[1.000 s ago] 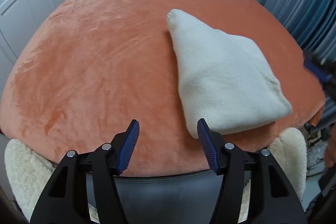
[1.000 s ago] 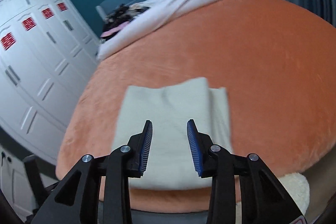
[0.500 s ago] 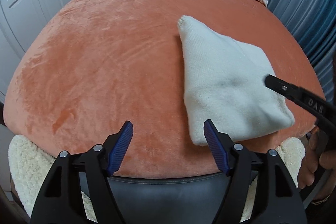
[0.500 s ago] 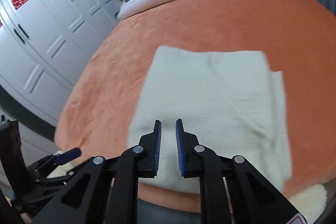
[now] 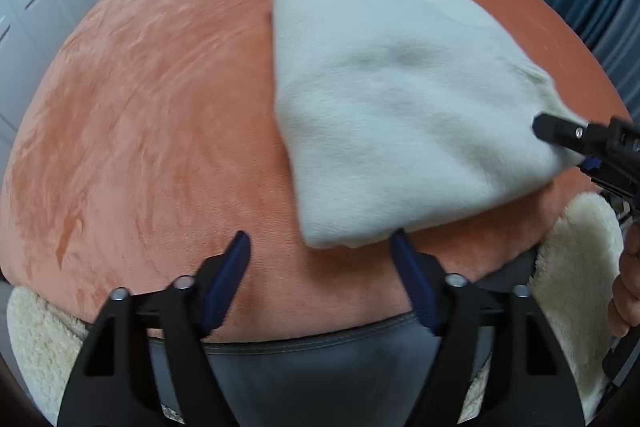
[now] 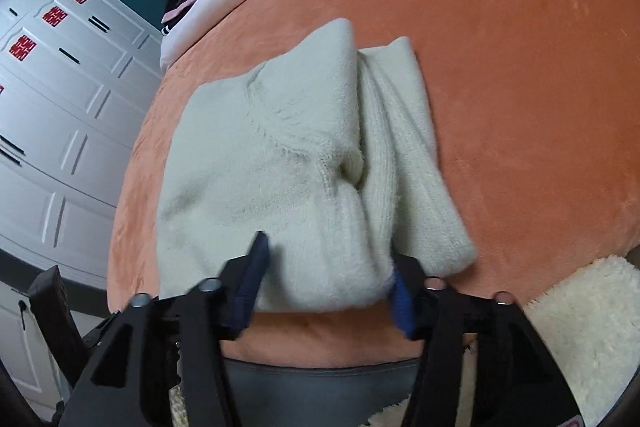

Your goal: Fold small clothes

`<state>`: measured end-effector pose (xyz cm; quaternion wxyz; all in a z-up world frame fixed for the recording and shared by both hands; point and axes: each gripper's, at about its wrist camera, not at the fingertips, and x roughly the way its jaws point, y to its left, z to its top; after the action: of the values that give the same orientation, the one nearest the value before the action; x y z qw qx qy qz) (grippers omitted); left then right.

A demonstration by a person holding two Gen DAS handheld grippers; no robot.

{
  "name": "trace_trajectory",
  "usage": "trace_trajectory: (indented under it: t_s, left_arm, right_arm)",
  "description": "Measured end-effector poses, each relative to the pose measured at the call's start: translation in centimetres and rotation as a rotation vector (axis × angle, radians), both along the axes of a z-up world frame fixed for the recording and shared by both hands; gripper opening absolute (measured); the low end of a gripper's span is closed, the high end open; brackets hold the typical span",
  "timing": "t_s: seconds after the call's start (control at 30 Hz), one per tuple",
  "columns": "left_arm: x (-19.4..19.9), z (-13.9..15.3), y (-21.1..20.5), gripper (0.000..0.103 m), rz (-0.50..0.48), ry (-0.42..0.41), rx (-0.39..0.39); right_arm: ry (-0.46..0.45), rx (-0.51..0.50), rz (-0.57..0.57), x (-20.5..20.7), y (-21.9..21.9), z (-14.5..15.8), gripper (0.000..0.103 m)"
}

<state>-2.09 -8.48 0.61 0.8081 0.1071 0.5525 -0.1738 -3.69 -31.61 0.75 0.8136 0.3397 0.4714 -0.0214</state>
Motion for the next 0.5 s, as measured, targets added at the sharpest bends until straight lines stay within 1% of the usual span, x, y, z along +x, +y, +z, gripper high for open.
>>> trace_trajectory:
  t_s: [0.03,0.07,0.1,0.13,0.17,0.2,0.23,0.27,0.3,0.33,0.37,0.4,0.43,0.5]
  left_arm:
    - [0.4,0.0,0.5,0.045,0.018,0.01,-0.014]
    - [0.8,0.2,1.0,0.038,0.025,0.027,-0.052]
    - [1.0,0.4,1.4,0.033,0.033,0.034,-0.073]
    - [1.0,0.6,1.4,0.033,0.034,0.03,-0.073]
    - [0.9,0.5,1.2,0.033,0.028,0.024,-0.066]
    - [0.7,0.2,1.0,0.033,0.022,0.025,-0.056]
    - [0.8,-0.2,0.7,0.033,0.017,0.034,-0.045]
    - [0.8,-0.8,0.5,0.03,0.02,0.048,-0.034]
    - [0.9,-1.4,0.4,0.024,0.029,0.064,-0.02]
    - [1.0,-2.0,0.4,0.019,0.044,0.082,0.0]
    - [1.2,-2.7,0.8,0.008,0.071,0.094,0.041]
    - [1.3,-3.0,1.4,0.009,0.089,0.107,0.042]
    - [1.5,-2.9,2.2,0.009,0.097,0.113,0.02]
    - [1.2,-1.7,3.1,0.01,0.1,0.088,-0.01]
  right_arm:
    - [-0.055,0.011,-0.019,0.0,0.0,1.3,0.012]
    - [-0.121,0.015,-0.026,-0.3,-0.1,3.0,0.012]
    - [-0.186,0.005,-0.034,-0.9,-0.5,4.9,0.011]
    - [-0.224,-0.002,-0.034,-1.4,-0.7,6.2,0.01]
    - [-0.244,-0.034,-0.036,-2.1,-0.9,7.0,0.01]
    - [-0.224,-0.091,-0.039,-2.5,-1.0,6.8,0.01]
    - [-0.162,-0.147,-0.041,-2.4,-1.2,5.5,0.01]
    - [-0.078,-0.157,-0.049,-2.2,-1.8,2.9,0.01]
    - [0.016,-0.112,-0.066,-2.2,-2.7,-0.4,0.01]
    - [0.075,-0.056,-0.08,-2.5,-3.4,-3.0,0.01]
    - [0.073,-0.016,-0.1,-3.0,-3.8,-3.8,0.01]
    - [0.058,-0.013,-0.107,-3.4,-3.9,-3.3,0.01]
    - [0.049,-0.027,-0.097,-3.3,-3.7,-2.7,0.013]
    - [0.048,-0.071,-0.053,-3.0,-3.3,-1.6,0.018]
